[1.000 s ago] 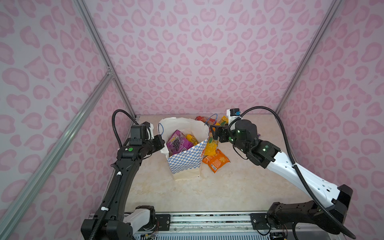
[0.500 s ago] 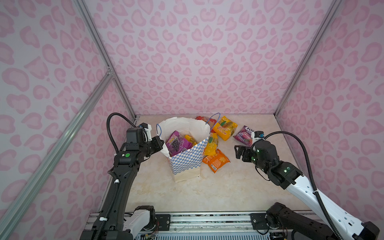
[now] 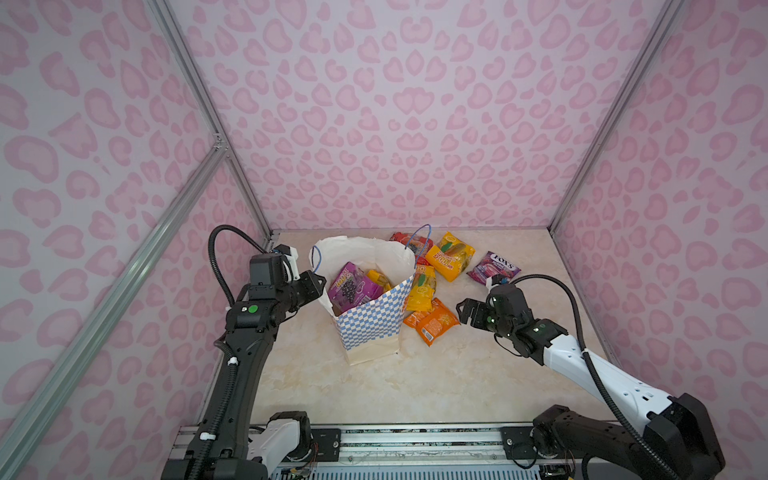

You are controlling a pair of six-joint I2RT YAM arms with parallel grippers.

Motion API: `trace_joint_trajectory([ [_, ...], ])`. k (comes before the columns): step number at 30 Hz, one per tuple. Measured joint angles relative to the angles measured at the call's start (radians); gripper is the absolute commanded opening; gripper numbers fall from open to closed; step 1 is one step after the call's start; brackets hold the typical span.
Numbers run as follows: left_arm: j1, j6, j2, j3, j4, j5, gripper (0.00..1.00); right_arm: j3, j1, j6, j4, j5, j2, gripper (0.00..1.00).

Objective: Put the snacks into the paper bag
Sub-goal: 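Move the right gripper back over the orange chip pack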

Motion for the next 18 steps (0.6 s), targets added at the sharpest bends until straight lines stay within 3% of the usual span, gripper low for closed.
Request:
trace_joint_trajectory([
  [6, -0.021, -0.005, 0.016, 0.089, -0.109, -0.130, 0.32, 0.000, 0.000, 0.000, 0.001, -0.002, 0.024, 0.98],
  [14, -0.116, 0.011, 0.059, 0.187, -0.233, -0.310, 0.32, -0.020, -0.005, -0.006, -0.002, 0.039, 0.067, 0.98],
  [18, -0.132, 0.027, 0.073, 0.205, -0.262, -0.367, 0.57, -0.008, -0.004, -0.020, -0.004, 0.037, 0.100, 0.98],
])
